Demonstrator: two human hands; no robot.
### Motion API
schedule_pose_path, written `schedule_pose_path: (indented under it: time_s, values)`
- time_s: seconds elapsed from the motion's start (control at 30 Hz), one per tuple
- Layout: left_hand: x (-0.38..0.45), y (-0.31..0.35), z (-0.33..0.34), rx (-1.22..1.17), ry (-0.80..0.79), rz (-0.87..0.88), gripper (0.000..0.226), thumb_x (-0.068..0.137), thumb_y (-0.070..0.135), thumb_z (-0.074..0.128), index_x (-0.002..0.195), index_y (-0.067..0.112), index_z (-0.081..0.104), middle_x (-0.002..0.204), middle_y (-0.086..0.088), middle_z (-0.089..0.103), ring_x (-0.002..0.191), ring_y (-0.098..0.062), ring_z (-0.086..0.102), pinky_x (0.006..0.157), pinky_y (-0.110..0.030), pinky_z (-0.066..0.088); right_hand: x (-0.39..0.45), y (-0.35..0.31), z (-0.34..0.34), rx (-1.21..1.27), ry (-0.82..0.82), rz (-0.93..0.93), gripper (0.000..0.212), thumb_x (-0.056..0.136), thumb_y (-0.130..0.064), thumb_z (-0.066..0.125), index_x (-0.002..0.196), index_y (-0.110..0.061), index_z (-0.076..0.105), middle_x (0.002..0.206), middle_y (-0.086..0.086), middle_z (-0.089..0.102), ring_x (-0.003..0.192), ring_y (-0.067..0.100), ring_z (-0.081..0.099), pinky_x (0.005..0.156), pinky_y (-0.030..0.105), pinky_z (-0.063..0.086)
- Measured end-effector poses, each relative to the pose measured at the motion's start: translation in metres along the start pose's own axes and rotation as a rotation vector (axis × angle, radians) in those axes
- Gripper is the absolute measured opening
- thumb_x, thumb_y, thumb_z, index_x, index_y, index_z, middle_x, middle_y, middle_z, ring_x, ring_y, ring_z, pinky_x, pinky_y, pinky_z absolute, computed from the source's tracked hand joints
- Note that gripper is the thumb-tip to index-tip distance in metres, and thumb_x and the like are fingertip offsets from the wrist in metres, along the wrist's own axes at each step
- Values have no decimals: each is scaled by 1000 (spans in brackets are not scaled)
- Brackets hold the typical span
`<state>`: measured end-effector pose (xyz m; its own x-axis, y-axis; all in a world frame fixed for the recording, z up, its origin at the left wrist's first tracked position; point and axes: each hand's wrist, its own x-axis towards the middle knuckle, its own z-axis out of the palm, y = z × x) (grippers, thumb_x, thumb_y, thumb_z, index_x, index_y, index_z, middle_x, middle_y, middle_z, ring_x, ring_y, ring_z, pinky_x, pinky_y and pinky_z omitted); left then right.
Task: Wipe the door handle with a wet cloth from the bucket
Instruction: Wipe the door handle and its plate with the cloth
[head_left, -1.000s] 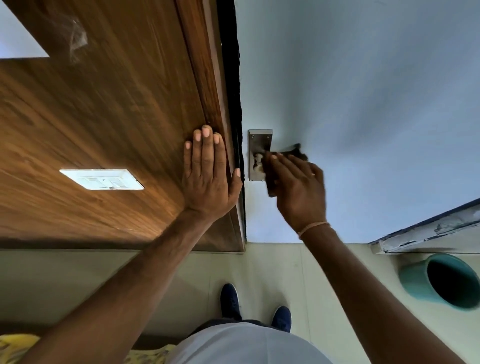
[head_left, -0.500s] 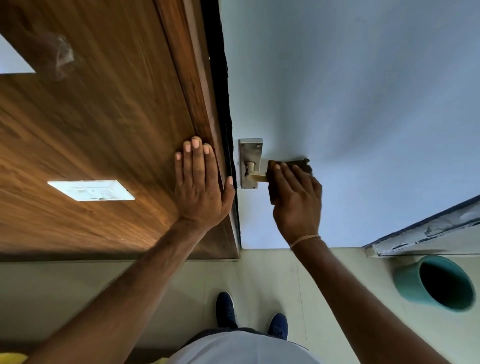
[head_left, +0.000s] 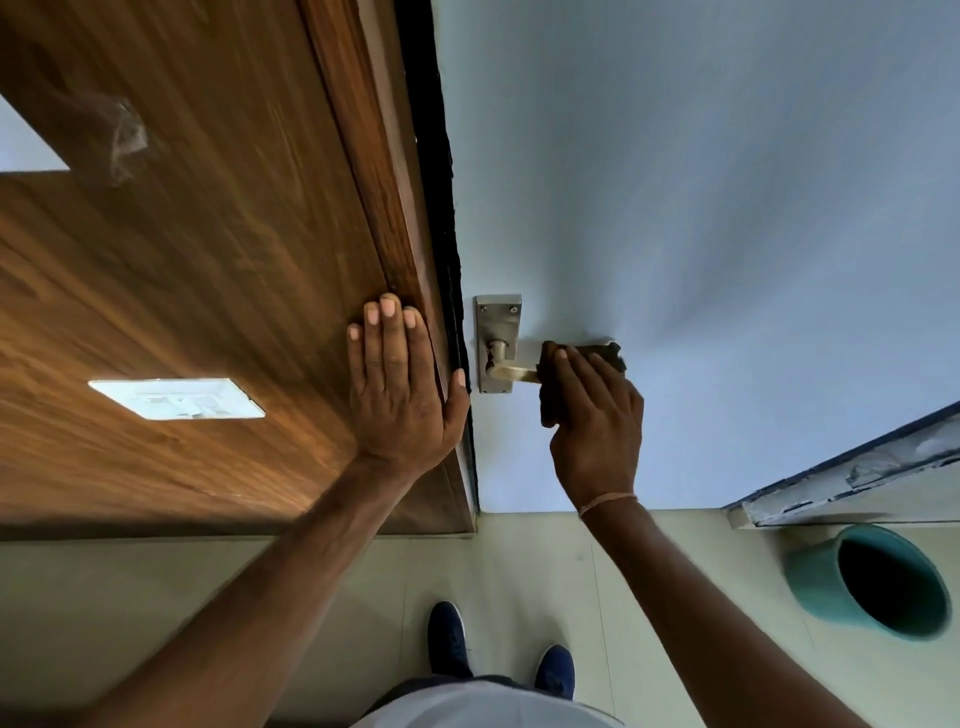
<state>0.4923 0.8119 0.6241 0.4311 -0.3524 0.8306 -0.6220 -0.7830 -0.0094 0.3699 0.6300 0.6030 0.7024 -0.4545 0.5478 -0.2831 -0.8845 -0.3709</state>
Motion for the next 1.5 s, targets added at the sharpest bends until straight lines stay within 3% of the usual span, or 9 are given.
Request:
schedule_pose_path:
  time_s: [0.17, 0.4, 0.6, 0.63, 0.77, 1.07, 1.2, 1.37, 1.5]
  values:
    - [9, -2, 7, 20, 35, -3, 113, 87, 36, 78, 166, -2, 8, 166, -29, 22, 166, -35, 4, 134, -54, 15, 15, 3, 0, -16, -4, -120, 55, 91, -7, 65, 145, -15, 64, 147, 1, 66, 138, 29, 58, 110, 45, 44]
    - [7, 3, 7, -3, 31, -25, 107, 91, 37, 72, 166, -3, 7, 163, -31, 26, 166, -34, 2, 134, -54, 14, 20, -7, 2, -30, 14, -233, 49, 93, -9, 70, 141, -14, 68, 142, 2, 70, 129, 30, 64, 103, 46, 47]
    - [9, 1, 7, 6, 25, 6, 103, 94, 39, 67, 167, 0, 6, 178, -19, 1, 166, -33, 2, 135, -53, 14, 22, 2, 4, 56, 108, -219, 43, 86, -3, 81, 127, -14, 77, 129, 1, 77, 116, 30, 71, 95, 42, 53]
    - [8, 0, 7, 10, 27, 7, 103, 94, 39, 67, 167, 0, 6, 178, -20, 5, 167, -33, 2, 135, -52, 14, 21, 0, 5, 56, 115, -206, 43, 85, -2, 81, 126, -14, 77, 128, 1, 77, 115, 31, 71, 94, 42, 53]
    - [5, -1, 5, 5, 22, -4, 101, 96, 41, 65, 168, 1, 6, 164, -28, 26, 167, -32, 2, 135, -51, 15, 23, -23, 11, 25, 61, -282, 46, 89, -3, 77, 133, -15, 73, 133, 4, 74, 120, 32, 68, 93, 43, 51]
    - [7, -3, 2, -19, 1, 20, 97, 97, 38, 63, 167, 0, 8, 165, -29, 26, 166, -34, 3, 134, -53, 16, 28, -29, 9, -22, -3, -379, 46, 100, -11, 61, 146, -11, 63, 145, 9, 67, 134, 32, 62, 110, 45, 46]
    - [5, -5, 0, -25, 5, 14, 94, 98, 37, 62, 167, -1, 10, 165, -29, 27, 166, -34, 5, 134, -54, 17, 43, -35, 3, 9, -79, -459, 42, 101, -22, 58, 140, -12, 68, 136, 10, 72, 125, 34, 66, 108, 46, 49]
    - [7, -3, 0, -24, 15, 28, 93, 97, 35, 61, 167, -1, 11, 165, -28, 28, 166, -34, 5, 134, -53, 17, 45, -22, -4, 16, -73, -353, 42, 98, -26, 63, 135, -8, 70, 127, 11, 75, 115, 35, 68, 103, 46, 51]
    - [7, -3, 1, -29, 20, 5, 93, 98, 36, 62, 167, -1, 11, 165, -29, 28, 166, -35, 6, 134, -55, 18, 46, -40, 10, -34, -79, -522, 35, 104, -28, 62, 134, -13, 72, 132, 10, 73, 123, 34, 65, 104, 47, 49]
